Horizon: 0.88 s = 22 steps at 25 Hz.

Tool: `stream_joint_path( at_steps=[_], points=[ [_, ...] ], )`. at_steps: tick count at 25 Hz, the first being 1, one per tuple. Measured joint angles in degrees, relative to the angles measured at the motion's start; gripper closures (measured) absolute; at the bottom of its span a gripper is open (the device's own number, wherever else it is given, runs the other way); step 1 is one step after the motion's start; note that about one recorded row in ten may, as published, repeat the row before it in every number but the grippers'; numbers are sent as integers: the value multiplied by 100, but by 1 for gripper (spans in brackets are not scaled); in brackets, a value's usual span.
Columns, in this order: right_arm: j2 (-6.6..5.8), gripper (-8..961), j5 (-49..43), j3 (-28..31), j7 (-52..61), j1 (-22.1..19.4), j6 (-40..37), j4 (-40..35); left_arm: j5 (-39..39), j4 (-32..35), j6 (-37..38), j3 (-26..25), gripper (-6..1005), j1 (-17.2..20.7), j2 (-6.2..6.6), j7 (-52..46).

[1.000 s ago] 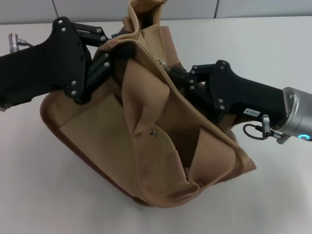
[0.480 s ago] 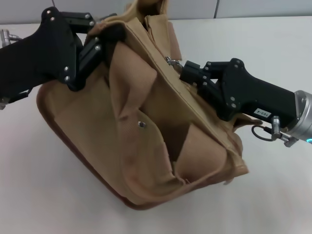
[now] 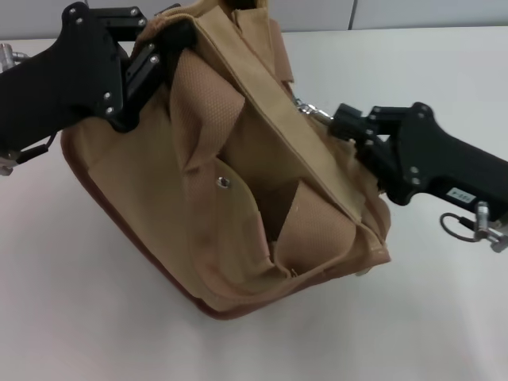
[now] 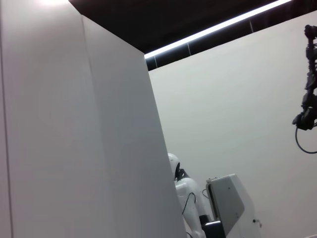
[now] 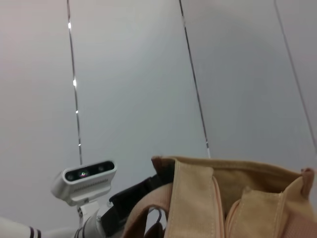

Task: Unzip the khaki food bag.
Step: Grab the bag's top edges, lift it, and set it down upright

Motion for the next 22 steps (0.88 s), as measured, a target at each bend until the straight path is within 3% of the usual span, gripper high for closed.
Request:
stream_joint_path(
  at_steps=[11,16,22],
  points=[
    [-79,946,19,288,50,-595,-112,-326,-80,-111,-99,-1,954,-23,1,54],
    [-155,956,20,425,53,-731,-156,-338,-90,-205,-143,0,954,-46,0,92],
    [-161,932,20,471,56,-736,-157,-363,-91,-246,-153,94,955,-121,1,118]
  ],
)
